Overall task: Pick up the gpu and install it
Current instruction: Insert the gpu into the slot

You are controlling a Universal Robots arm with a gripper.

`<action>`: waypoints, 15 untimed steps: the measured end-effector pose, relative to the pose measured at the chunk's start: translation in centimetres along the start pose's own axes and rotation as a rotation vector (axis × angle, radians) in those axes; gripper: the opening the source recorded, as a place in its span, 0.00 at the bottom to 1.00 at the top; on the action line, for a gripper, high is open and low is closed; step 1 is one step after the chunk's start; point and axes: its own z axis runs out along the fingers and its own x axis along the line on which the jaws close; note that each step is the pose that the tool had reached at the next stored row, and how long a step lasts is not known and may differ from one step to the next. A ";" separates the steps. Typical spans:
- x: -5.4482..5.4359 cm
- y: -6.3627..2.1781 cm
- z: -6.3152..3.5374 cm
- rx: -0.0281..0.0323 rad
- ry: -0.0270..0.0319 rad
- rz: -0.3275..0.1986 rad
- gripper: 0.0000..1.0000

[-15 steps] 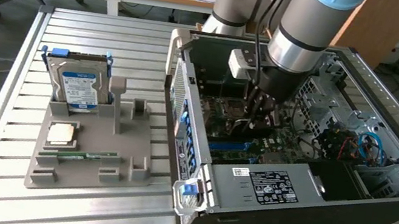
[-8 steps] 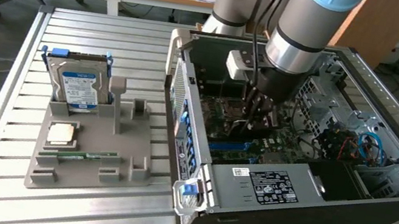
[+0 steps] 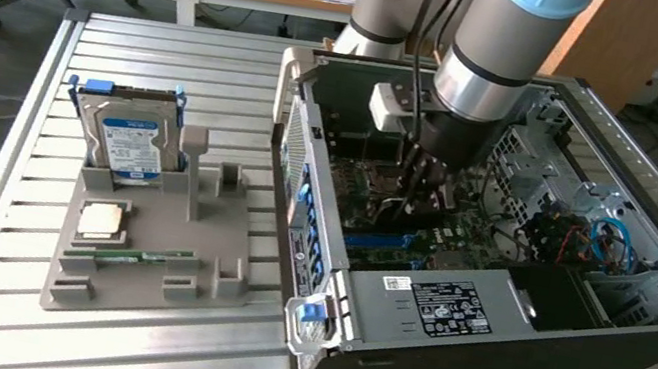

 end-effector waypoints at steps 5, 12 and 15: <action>0.0 0.07 0.34 0.0001 0.0001 0.000 0.26; 0.0 0.13 0.44 0.0001 0.0001 0.000 0.26; 0.0 0.13 0.44 0.0001 0.0001 0.000 0.26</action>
